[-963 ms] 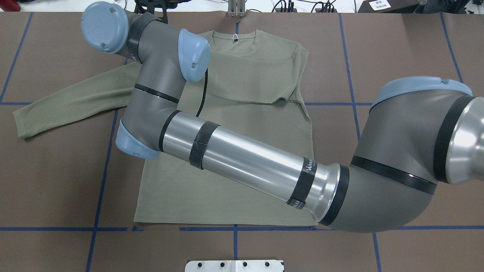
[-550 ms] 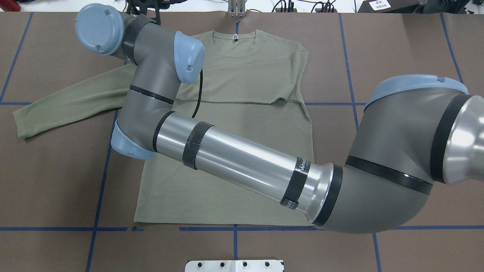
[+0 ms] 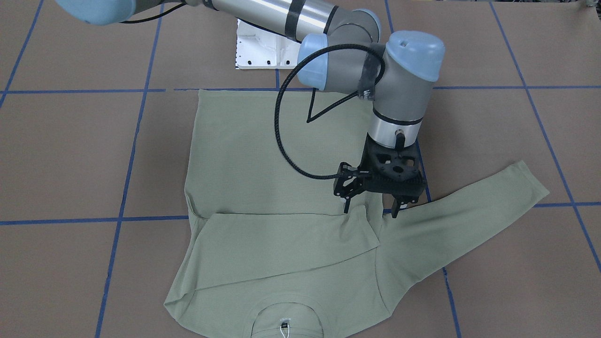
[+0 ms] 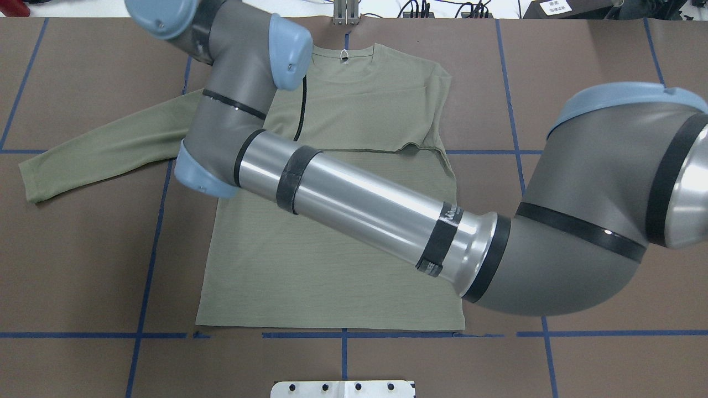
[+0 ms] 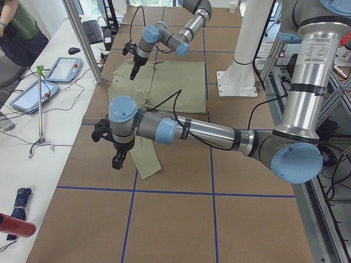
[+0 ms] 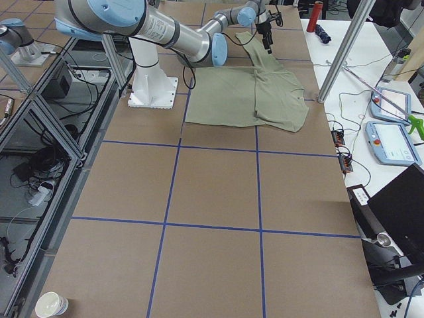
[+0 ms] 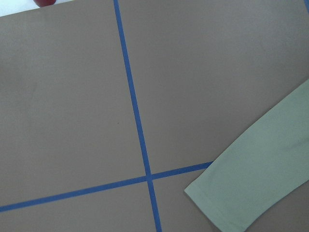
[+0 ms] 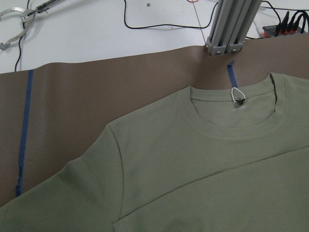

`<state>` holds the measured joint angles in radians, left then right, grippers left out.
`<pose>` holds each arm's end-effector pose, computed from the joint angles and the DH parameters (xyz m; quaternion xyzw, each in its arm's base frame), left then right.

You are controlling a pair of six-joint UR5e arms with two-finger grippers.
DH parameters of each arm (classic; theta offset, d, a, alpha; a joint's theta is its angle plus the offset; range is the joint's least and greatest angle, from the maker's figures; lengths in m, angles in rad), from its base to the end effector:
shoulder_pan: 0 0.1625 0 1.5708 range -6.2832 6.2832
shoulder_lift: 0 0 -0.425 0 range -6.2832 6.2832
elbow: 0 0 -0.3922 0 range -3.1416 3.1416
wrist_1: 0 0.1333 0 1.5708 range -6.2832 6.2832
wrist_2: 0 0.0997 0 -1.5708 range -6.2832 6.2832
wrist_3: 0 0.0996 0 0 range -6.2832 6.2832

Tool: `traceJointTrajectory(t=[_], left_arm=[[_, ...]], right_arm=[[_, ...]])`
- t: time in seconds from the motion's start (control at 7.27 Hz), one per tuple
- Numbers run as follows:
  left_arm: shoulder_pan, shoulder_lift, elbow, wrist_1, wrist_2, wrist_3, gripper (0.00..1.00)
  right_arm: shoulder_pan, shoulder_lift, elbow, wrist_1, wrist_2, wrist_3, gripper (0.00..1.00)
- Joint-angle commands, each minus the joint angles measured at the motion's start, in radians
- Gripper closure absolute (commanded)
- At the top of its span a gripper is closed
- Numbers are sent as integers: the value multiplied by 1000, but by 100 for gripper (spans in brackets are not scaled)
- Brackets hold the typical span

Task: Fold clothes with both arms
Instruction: 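Release the sleeve and raise the right gripper away while left gripper approaches other cuff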

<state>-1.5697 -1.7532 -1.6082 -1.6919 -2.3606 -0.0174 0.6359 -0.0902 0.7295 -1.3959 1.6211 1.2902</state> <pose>-0.0619 -0.5773 0.5277 0.1531 0.3806 0.0578 0.9102 -0.6308 -0.6251 -0.0374 0.1544 -0.3652 0.1524 0.9053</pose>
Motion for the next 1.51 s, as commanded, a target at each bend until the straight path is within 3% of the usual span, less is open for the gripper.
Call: traceJointTrajectory(t=[0.0, 0.14, 0.28, 0.41, 0.69, 0.96, 1.38], left_arm=[[23, -4, 14, -198, -2, -84, 0], [119, 42, 17, -385, -5, -125, 0], [263, 52, 17, -434, 44, -256, 0], [369, 104, -19, -506, 219, -380, 0], [476, 235, -12, -630, 276, -389, 0], [479, 300, 10, -646, 328, -259, 0], [534, 290, 82, -651, 331, -254, 0]], right_arm=[[161, -124, 156, -155, 268, -183, 0], [256, -210, 273, -255, 374, -344, 0], [340, -315, 365, -274, 432, -474, 0], [396, -429, 446, -275, 468, -600, 0], [468, -659, 632, -264, 534, -740, 0], [495, -744, 709, -264, 542, -759, 0], [492, -746, 716, -261, 539, -750, 0]])
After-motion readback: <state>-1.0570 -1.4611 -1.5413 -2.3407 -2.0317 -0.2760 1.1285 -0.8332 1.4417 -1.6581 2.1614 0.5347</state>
